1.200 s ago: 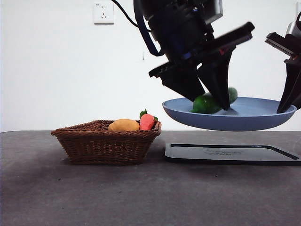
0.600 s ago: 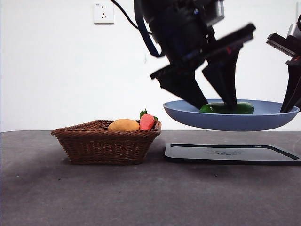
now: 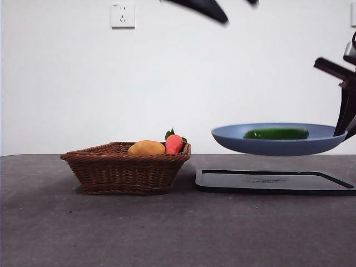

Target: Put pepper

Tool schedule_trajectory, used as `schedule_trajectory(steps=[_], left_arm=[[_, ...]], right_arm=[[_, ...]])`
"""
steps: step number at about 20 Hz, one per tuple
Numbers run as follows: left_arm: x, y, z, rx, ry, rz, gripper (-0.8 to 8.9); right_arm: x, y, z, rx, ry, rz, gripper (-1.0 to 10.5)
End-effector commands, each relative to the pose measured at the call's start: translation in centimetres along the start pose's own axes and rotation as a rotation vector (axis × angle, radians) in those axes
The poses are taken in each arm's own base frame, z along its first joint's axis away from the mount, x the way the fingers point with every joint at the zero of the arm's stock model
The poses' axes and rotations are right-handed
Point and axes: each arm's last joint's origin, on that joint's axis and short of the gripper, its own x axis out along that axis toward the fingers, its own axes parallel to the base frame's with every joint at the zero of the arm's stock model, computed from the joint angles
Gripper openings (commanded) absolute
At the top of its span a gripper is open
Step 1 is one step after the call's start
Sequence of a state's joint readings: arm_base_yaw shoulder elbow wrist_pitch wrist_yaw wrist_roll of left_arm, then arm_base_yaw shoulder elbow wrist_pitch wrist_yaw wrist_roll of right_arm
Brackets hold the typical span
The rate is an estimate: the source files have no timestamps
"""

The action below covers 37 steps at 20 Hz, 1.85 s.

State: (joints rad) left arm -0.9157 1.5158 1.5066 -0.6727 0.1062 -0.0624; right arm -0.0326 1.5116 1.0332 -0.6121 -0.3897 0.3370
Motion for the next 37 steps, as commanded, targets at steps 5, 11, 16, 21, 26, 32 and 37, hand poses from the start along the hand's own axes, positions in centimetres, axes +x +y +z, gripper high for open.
schedule_trajectory(steps=[5,11,16,21,26,32,37], left_arm=[[-7.5,-1.0,0.9,0.032,-0.183,0.042,2.59],[-10.6,-1.2,0.5,0.027,-0.238,0.063,2.59],[-10.6,-1.1,0.3,0.025,-0.22,0.084,2.59],[-10.6,-1.1,0.2,0.024,-0.214,0.091,2.59],[-10.5,-1.0,-0.2,0.024,-0.166,0.118,2.58],[-10.5,-0.9,-0.4,0.025,-0.152,0.139,2.57],[-10.4,-0.9,-0.7,0.024,-0.119,0.141,2.57]], right_arm=[[3.8,-0.2,4.5,0.018,-0.002,-0.024,0.1],[7.8,-1.7,5.0,0.048,0.037,-0.038,0.1],[8.0,-1.8,5.0,0.024,0.038,-0.037,0.5],[6.9,-1.5,4.7,0.001,0.056,-0.045,2.1],[-0.2,1.4,3.4,-0.128,0.004,-0.02,2.1],[-10.3,5.3,-3.0,-0.302,-0.002,0.014,2.1],[-16.2,6.5,-9.0,-0.441,-0.022,0.061,2.1]])
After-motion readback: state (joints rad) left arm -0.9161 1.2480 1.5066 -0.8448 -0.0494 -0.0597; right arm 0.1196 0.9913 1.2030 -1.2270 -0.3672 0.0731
